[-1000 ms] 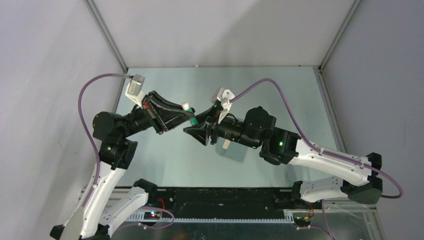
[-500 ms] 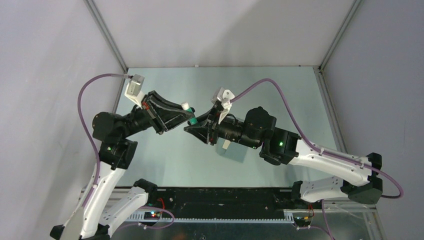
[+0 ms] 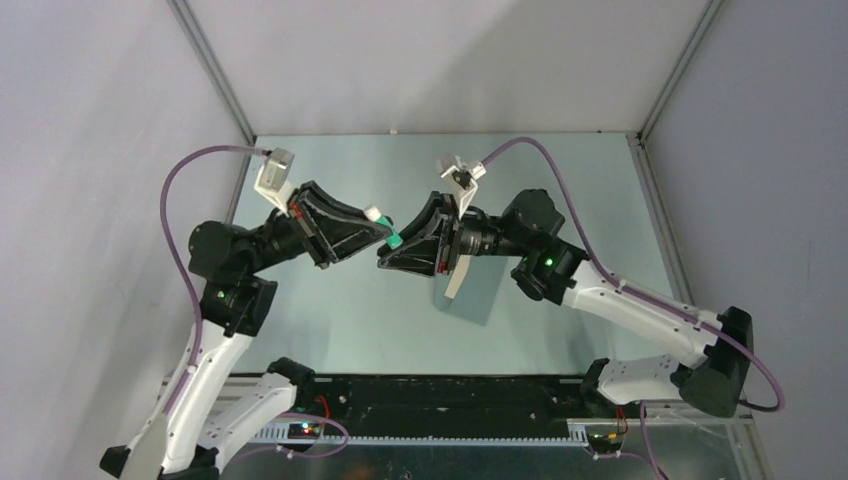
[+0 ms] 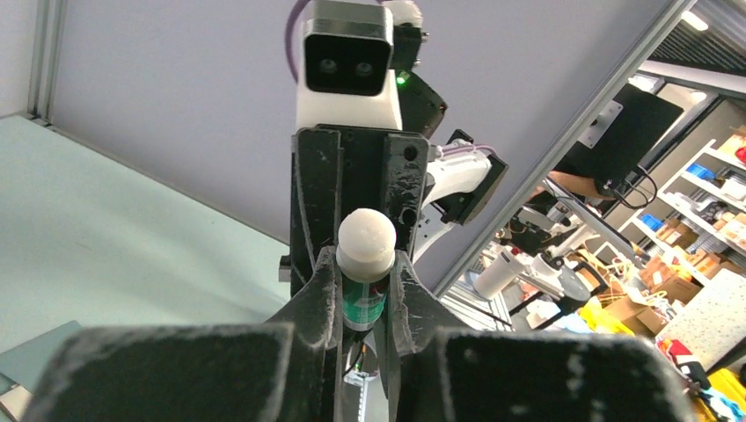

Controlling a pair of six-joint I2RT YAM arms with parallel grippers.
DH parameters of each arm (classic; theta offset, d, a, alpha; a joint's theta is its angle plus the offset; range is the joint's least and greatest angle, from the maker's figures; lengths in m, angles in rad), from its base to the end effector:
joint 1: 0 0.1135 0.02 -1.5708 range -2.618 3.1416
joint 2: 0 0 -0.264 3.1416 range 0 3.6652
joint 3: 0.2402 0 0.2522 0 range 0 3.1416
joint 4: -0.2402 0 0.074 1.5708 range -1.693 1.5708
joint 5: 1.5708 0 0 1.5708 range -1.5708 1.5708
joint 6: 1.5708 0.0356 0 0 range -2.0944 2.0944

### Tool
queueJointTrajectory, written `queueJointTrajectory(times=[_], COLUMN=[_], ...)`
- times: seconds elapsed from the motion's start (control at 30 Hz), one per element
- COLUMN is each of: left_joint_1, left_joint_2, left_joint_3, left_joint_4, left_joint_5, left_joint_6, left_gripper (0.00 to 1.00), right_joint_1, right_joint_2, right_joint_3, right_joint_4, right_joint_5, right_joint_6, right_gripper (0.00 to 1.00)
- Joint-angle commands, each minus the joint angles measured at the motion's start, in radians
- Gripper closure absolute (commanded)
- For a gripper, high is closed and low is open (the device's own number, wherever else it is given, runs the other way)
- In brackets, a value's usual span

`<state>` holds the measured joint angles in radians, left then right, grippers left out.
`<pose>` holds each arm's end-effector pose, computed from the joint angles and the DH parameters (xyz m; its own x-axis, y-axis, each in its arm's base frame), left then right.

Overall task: Place the letter into the envelope and seal it
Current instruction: Unscrew the solid glue.

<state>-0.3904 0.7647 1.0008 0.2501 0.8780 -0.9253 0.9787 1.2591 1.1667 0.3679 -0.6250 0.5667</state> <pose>0.1183 -0.0783 0.4571 -0.4367 -0.3720 -0.8191 0.8699 0.0575 -0.4899 0.1432 0.2502 0.4299 -0.4019 0.1826 -0.8973 -0.9143 -0.1335 0.3823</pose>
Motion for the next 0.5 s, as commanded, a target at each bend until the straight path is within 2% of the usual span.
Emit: queueJointTrajectory(times=[0.0, 0.13, 0.37, 0.4, 0.43, 0.47], left_joint_1=[0.006, 0.006, 0.006, 0.006, 0.006, 0.007], left_joint_2=[-0.02, -0.025, -0.027, -0.028, -0.029, -0.03], left_joint_3=[0.014, 0.013, 0.009, 0.009, 0.01, 0.011], left_joint_4=[0.046, 0.048, 0.075, 0.074, 0.072, 0.064], left_joint_5=[0.019, 0.019, 0.018, 0.018, 0.018, 0.016], left_joint_6=[-0.009, -0.009, -0.028, -0.028, -0.027, -0.021], left_gripper=[1.0, 1.0, 1.0, 1.0, 1.0, 1.0], right_joint_1=[-0.031, -0.046, -0.078, -0.08, -0.084, -0.084], right_joint_2=[0.051, 0.134, 0.288, 0.309, 0.314, 0.31], right_joint_3=[0.002, 0.002, 0.002, 0.002, -0.001, -0.005], right_joint_4=[0.291, 0.524, 0.926, 0.968, 0.972, 0.963], right_joint_5=[-0.27, -0.352, -0.358, -0.349, -0.344, -0.333], right_joint_6=[0.21, 0.399, 0.742, 0.76, 0.77, 0.763], right_gripper=[1.0, 1.0, 1.0, 0.97, 0.86, 0.78])
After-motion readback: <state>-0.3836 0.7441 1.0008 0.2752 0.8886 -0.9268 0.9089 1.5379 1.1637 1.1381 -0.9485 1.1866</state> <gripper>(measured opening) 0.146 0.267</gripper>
